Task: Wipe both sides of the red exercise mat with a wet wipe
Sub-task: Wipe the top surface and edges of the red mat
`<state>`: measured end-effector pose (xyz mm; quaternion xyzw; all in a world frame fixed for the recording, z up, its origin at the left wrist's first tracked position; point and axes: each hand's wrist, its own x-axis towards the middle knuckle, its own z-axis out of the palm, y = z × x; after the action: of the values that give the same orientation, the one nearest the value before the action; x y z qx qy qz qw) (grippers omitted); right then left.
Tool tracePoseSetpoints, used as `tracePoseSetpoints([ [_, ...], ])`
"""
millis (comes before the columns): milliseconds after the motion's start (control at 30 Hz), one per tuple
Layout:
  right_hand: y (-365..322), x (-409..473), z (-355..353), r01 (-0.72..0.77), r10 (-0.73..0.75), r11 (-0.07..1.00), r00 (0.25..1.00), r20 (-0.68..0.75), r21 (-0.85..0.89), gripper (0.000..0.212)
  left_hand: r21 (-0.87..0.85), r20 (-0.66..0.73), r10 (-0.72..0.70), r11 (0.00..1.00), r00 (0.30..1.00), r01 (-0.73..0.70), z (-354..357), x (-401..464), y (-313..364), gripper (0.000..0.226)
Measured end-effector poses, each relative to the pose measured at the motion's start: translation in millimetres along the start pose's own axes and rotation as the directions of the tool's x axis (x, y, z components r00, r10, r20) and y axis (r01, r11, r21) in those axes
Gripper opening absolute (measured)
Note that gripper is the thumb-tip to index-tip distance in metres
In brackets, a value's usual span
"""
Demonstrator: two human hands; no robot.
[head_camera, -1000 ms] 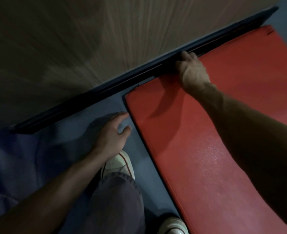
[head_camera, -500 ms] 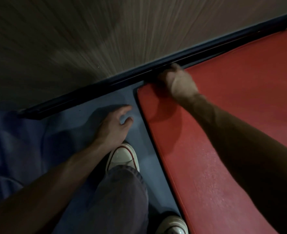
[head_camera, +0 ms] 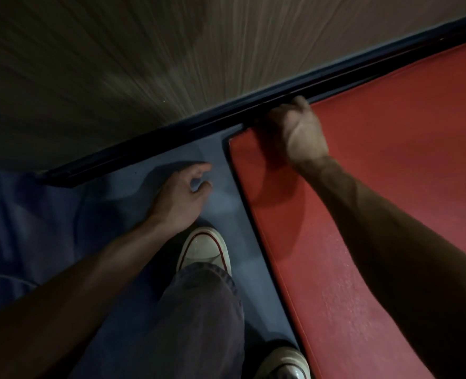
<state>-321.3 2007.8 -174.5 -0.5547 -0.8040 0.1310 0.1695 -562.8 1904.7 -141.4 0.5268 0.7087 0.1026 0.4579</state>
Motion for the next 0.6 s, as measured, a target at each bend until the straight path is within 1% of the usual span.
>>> tracePoseSetpoints([
  [33,3.3,-1.1,2.4,-0.010,0.010,1.000,1.000,-0.002,-0.019,0.016,0.007,0.001,0.000,1.000,1.000,0.000,-1.1,0.8,-0.3,0.043],
  [100,-4.0,-2.0,7.9,-0.010,0.010,1.000,1.000,-0.024,0.012,0.020,0.021,-0.001,-0.002,1.000,1.000,0.002,-3.0,3.3,-1.0,0.042],
  [167,-12.2,-2.7,8.8,-0.063,0.064,0.997,0.998,-0.026,0.034,0.021,0.024,-0.015,0.012,1.000,1.000,-0.011,-3.2,6.5,0.0,0.042],
  [200,-13.8,-3.0,5.6,-0.089,0.089,0.996,0.996,-0.013,0.005,0.021,0.026,-0.018,0.023,0.999,1.000,-0.022,-2.8,7.2,0.6,0.042],
  [233,-12.2,-2.3,2.3,-0.111,0.110,0.992,0.994,-0.013,-0.062,0.022,0.031,-0.013,0.027,0.999,1.000,-0.027,-2.2,7.7,1.5,0.042],
  [267,-9.8,0.1,-2.1,-0.165,0.163,0.978,0.986,-0.021,-0.128,0.023,0.039,-0.010,0.032,0.999,0.999,-0.032,-1.2,8.3,2.1,0.042],
  [300,-4.6,2.7,-3.6,-0.227,0.224,0.960,0.974,-0.034,-0.163,0.023,0.044,-0.006,0.034,0.998,0.999,-0.034,0.0,8.5,3.0,0.043],
  [333,-3.3,3.1,-4.8,-0.272,0.269,0.950,0.962,-0.036,-0.152,0.023,0.042,-0.007,0.039,0.998,0.999,-0.038,0.6,8.6,3.6,0.043],
  [367,-5.6,1.0,-3.0,-0.261,0.259,0.959,0.965,-0.033,-0.110,0.023,0.036,-0.007,0.042,0.998,0.999,-0.042,1.1,8.9,4.6,0.043],
  [400,-14.3,-4.7,0.6,-0.194,0.194,0.978,0.981,-0.008,-0.072,0.026,0.034,-0.009,0.047,0.998,0.999,-0.046,1.5,8.8,4.8,0.043],
  [433,-25.2,-13.7,7.5,-0.088,0.089,0.995,0.996,0.030,-0.040,0.029,0.039,-0.005,0.048,0.998,0.999,-0.047,1.8,9.2,5.2,0.043],
  [500,-45.4,-35.3,16.1,0.114,-0.111,0.993,0.986,0.122,-0.018,0.034,0.049,0.008,0.058,0.997,0.998,-0.059,1.7,11.6,5.4,0.043],
  [533,-47.4,-40.7,11.5,0.164,-0.158,0.986,0.975,0.154,-0.031,0.036,0.052,0.008,0.069,0.996,0.998,-0.069,1.2,12.4,4.9,0.043],
  [567,-38.6,-40.9,7.0,0.187,-0.178,0.981,0.972,0.151,-0.049,0.038,0.054,0.003,0.078,0.995,0.997,-0.078,1.3,12.8,4.9,0.043],
  [600,-25.0,-36.8,0.4,0.162,-0.152,0.983,0.981,0.121,-0.084,0.037,0.054,-0.005,0.082,0.995,0.997,-0.081,1.5,12.6,5.2,0.042],
])
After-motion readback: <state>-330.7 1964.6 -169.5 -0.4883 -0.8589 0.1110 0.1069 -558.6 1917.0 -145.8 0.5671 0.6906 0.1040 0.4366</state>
